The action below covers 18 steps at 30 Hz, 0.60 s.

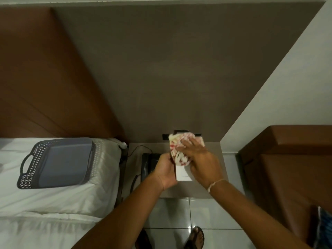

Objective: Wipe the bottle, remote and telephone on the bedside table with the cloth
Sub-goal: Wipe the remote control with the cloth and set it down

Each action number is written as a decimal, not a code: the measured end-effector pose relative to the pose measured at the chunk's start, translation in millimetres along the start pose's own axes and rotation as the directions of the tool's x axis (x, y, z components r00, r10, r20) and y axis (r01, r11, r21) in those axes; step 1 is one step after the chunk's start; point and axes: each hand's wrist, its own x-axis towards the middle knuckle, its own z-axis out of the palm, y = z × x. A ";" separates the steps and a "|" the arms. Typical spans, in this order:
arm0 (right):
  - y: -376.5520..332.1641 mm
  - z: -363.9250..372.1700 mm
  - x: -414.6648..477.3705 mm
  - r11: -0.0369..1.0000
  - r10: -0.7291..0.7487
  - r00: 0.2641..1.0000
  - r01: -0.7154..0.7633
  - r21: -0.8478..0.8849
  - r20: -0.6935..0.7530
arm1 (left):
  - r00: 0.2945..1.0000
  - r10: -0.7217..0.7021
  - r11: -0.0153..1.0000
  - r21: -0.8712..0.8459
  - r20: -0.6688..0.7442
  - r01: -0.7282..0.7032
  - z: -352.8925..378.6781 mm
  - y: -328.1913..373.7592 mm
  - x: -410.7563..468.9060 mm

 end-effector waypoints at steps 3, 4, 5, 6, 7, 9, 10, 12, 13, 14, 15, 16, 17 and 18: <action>-0.3 16.0 -47.7 0.994 -0.106 0.993 0.107 -0.022 0.056 | 0.994 0.005 1.000 -0.009 -0.112 -0.006 -14.2 1.4 15.3; 4.3 23.2 -63.7 0.989 -0.144 0.982 0.148 -0.017 0.124 | 0.987 0.023 1.000 0.009 -0.159 -0.022 -19.6 1.1 22.1; 12.4 31.5 -77.4 0.986 -0.158 0.967 0.165 -0.017 0.199 | 0.981 0.032 0.999 0.026 -0.192 -0.028 -24.0 -0.8 30.4; 24.5 39.0 -90.1 0.989 -0.146 0.959 0.151 0.001 0.245 | 0.975 0.034 0.999 0.042 -0.219 -0.026 -27.8 -3.6 39.5; 37.2 45.8 -100.0 0.992 -0.122 0.959 0.113 0.048 0.257 | 0.969 0.032 0.999 0.047 -0.246 -0.021 -30.7 -7.5 49.4; 57.7 55.5 -113.6 0.971 -0.026 0.979 -0.023 0.240 0.200 | 0.953 0.023 0.998 0.063 -0.302 -0.004 -42.7 -15.8 72.3; 68.9 60.3 -117.7 0.936 0.080 0.987 -0.122 0.330 0.138 | 0.945 0.024 0.996 0.088 -0.326 0.005 -50.3 -20.3 86.6; 94.0 73.5 -119.7 0.793 0.426 0.904 -0.394 0.464 0.041 | 0.923 0.054 0.984 0.175 -0.380 0.015 -67.5 -30.8 118.1; 111.7 84.4 -119.8 0.691 0.579 0.815 -0.503 0.520 0.018 | 0.907 0.078 0.974 0.225 -0.413 0.019 -78.1 -37.7 136.2; 130.2 95.6 -120.6 0.598 0.681 0.732 -0.564 0.570 0.010 | 0.884 0.106 0.962 0.273 -0.455 0.025 -87.0 -43.6 150.5; 151.2 109.7 -121.3 0.495 0.761 0.649 -0.600 0.629 0.019 | 0.857 0.133 0.948 0.315 -0.498 0.036 -98.9 -51.6 169.3; 171.0 121.8 -122.8 0.377 0.827 0.560 -0.614 0.693 0.046 | 0.829 0.157 0.935 0.352 -0.537 0.051 -111.6 -60.3 189.4; 187.7 134.3 -123.5 0.259 0.874 0.479 -0.606 0.752 0.085 | 0.805 0.179 0.921 0.384 -0.565 0.064 -124.2 -69.0 209.3; 204.7 148.6 -125.8 0.165 0.905 0.408 -0.590 0.791 0.116 | 0.785 0.196 0.908 0.411 -0.587 0.081 -137.1 -77.4 229.0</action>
